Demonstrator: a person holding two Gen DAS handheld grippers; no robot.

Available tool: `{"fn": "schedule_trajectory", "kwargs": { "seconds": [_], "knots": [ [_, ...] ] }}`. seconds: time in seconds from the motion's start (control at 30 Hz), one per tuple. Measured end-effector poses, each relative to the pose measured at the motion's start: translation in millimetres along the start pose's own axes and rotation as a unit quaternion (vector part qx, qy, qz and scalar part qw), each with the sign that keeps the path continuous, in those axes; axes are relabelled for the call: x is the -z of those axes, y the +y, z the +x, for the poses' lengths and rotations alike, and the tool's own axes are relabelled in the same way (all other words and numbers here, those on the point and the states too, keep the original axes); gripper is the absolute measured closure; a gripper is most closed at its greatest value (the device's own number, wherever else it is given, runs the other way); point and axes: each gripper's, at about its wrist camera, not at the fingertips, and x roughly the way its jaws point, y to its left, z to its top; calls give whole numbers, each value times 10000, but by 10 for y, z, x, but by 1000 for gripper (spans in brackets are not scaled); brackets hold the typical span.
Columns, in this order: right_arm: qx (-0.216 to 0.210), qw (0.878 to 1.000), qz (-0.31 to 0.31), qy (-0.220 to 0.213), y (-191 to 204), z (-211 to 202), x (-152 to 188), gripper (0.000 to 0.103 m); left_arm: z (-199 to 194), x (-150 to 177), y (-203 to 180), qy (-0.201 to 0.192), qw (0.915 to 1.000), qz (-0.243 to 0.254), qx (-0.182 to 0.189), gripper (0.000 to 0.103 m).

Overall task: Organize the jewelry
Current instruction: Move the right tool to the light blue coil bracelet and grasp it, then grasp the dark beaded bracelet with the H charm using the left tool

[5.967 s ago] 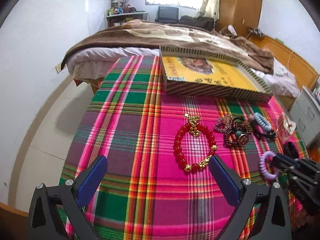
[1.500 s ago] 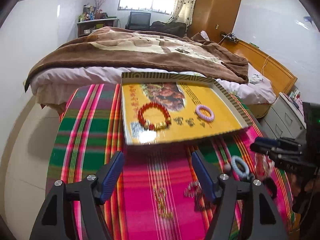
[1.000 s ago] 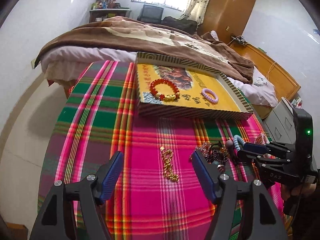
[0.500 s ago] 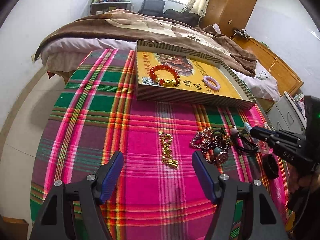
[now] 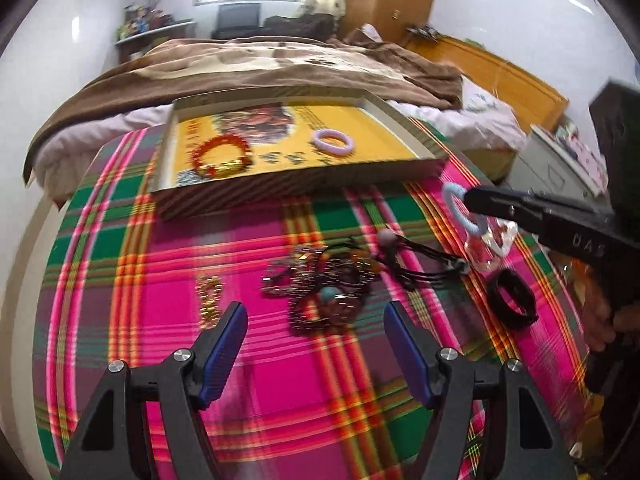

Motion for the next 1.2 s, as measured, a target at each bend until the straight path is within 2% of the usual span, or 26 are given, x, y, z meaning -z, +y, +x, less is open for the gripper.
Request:
{"fn": "schedule_trajectory", "kwargs": {
  "seconds": [0.2,0.27,0.37,0.5,0.7,0.8,0.97,1.2],
  "knots": [
    [-39,10000,35,-68,-60,-68,31,93,154,-27,-184,87,9996,253,-48,34],
    [-55,9999,33,-89,-66,-84,31,93,174,-35,-195,38,9998,186,-58,41],
    [-64,9999,52,-120,-83,-100,34,93,198,-52,-186,8,9998,152,-99,44],
    [-110,9998,68,-156,-84,-106,32,93,267,-63,-172,117,9997,137,-162,58],
    [-129,9998,80,-158,-89,-100,47,93,311,-50,-173,136,9996,141,-197,66],
    [-135,9997,98,-152,-93,-99,53,93,344,-51,-179,198,9994,164,-246,79],
    [-127,9998,103,-153,-91,-103,61,93,291,-69,-229,115,9994,244,-199,83],
    [-68,9997,124,-187,-105,-130,60,93,111,-120,-185,-144,9998,88,-125,83]
  ]
}}
